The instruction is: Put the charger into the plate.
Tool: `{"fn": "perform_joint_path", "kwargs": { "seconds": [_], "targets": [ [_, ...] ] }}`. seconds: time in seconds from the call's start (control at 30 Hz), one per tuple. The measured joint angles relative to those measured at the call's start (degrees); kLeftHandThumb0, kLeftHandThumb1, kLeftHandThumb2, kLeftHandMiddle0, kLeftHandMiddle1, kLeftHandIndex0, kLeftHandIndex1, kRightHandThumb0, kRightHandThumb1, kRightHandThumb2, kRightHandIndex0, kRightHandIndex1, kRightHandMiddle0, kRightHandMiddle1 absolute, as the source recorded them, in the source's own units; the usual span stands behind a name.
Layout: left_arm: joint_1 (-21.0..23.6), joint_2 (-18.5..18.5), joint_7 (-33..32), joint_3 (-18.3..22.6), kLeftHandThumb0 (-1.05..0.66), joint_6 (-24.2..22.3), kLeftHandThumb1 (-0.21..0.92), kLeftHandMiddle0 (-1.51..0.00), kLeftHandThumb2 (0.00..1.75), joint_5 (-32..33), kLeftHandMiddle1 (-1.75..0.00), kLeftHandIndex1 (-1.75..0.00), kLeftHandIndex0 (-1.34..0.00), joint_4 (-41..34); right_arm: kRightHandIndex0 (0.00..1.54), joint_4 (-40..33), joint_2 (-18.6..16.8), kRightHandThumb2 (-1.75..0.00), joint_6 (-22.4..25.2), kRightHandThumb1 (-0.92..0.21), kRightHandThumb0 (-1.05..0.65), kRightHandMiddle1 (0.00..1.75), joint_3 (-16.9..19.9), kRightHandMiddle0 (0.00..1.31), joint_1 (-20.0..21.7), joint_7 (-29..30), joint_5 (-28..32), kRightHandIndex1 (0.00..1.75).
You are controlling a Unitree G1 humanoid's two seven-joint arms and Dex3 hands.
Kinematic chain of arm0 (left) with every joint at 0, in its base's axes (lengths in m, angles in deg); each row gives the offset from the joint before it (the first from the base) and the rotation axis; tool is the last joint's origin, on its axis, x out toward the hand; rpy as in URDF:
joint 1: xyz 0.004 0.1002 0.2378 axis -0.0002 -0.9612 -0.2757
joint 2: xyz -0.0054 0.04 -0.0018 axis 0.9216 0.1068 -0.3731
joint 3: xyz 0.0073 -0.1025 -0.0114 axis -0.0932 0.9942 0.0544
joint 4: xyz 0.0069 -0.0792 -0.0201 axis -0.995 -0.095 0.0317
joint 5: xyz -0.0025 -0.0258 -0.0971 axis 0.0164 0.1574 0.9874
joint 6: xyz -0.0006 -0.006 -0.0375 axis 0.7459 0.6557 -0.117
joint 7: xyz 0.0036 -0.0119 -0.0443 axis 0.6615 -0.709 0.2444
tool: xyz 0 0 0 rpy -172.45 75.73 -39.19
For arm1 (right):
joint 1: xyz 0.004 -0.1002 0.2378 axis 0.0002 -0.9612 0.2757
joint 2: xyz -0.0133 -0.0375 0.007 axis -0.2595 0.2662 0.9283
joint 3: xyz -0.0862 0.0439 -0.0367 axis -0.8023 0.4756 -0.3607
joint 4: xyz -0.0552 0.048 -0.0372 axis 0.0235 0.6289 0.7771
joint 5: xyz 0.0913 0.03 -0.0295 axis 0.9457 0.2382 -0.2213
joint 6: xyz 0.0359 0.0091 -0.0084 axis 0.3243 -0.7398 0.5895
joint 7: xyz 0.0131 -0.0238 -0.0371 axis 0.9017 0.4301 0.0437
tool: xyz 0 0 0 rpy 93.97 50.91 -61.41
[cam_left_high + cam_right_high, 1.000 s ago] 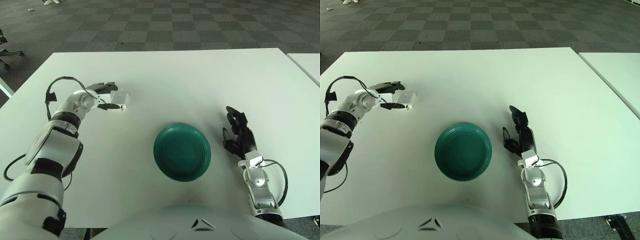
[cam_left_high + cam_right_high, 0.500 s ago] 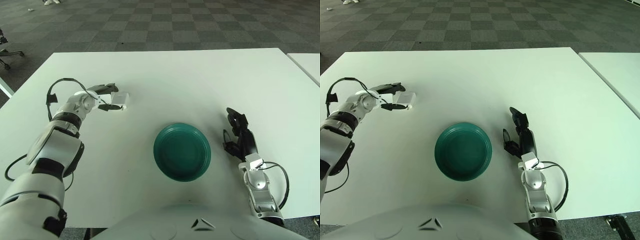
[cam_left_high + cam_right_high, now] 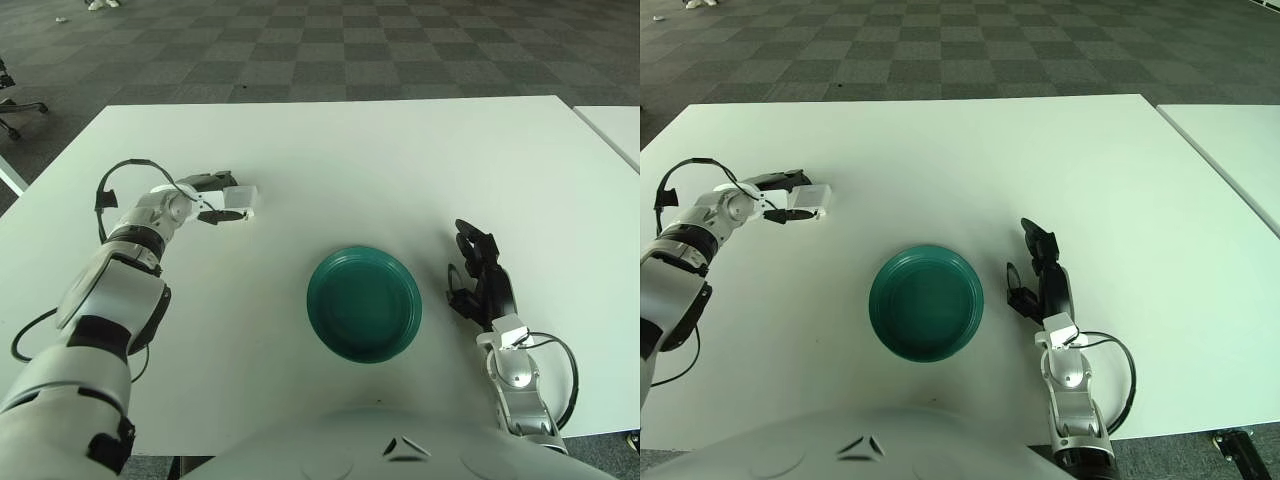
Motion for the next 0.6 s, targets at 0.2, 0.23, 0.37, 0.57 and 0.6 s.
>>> {"fn": "perform_joint_path", "kwargs": {
  "seconds": [0.2, 0.23, 0.37, 0.57, 0.6],
  "targets": [
    [0.0, -0.26, 0.19, 0.05, -0.96, -0.33, 0.92, -0.08, 0.39, 0.51, -0.02, -0.96, 0.0, 0.05, 0.24, 0.0, -0.09, -0.73, 0.0, -0.92, -0.79, 0.61, 0.05, 0.0, -0.07, 0.81, -0.16, 0.0],
    [0.01, -0.31, 0.24, 0.08, -0.96, -0.43, 0.92, -0.08, 0.39, 0.58, -0.02, -0.96, 0.0, 0.05, 0.23, 0.0, -0.09, -0.73, 0.0, -0.92, -0.8, 0.61, 0.05, 0.0, -0.08, 0.97, -0.23, 0.0],
    [0.03, -0.5, 0.74, 0.18, -0.95, -0.66, 0.92, -0.1, 0.36, 1.0, -0.02, -0.98, 0.0, 0.05, 0.21, 0.02, -0.08, -0.73, 0.0, -0.92, -0.81, 0.59, 0.04, 0.0, -0.13, 1.64, -0.66, 0.0],
    [0.06, -0.87, 2.09, 0.84, -0.93, -1.48, 0.92, -0.14, 0.32, 2.37, -0.03, -0.97, 0.0, 0.05, 0.19, 0.22, 0.16, -0.72, -0.04, -0.92, -0.83, 0.57, 0.35, 0.0, -0.13, 2.29, -0.72, 0.0],
    [0.08, -0.96, 2.26, 0.9, -0.93, -1.65, 0.92, -0.15, 0.32, 2.49, -0.03, -0.97, 0.0, 0.04, 0.18, 0.23, 0.17, -0.72, -0.02, -0.92, -0.83, 0.57, 0.38, 0.0, -0.13, 2.42, -0.73, 0.0]
  ]
}}
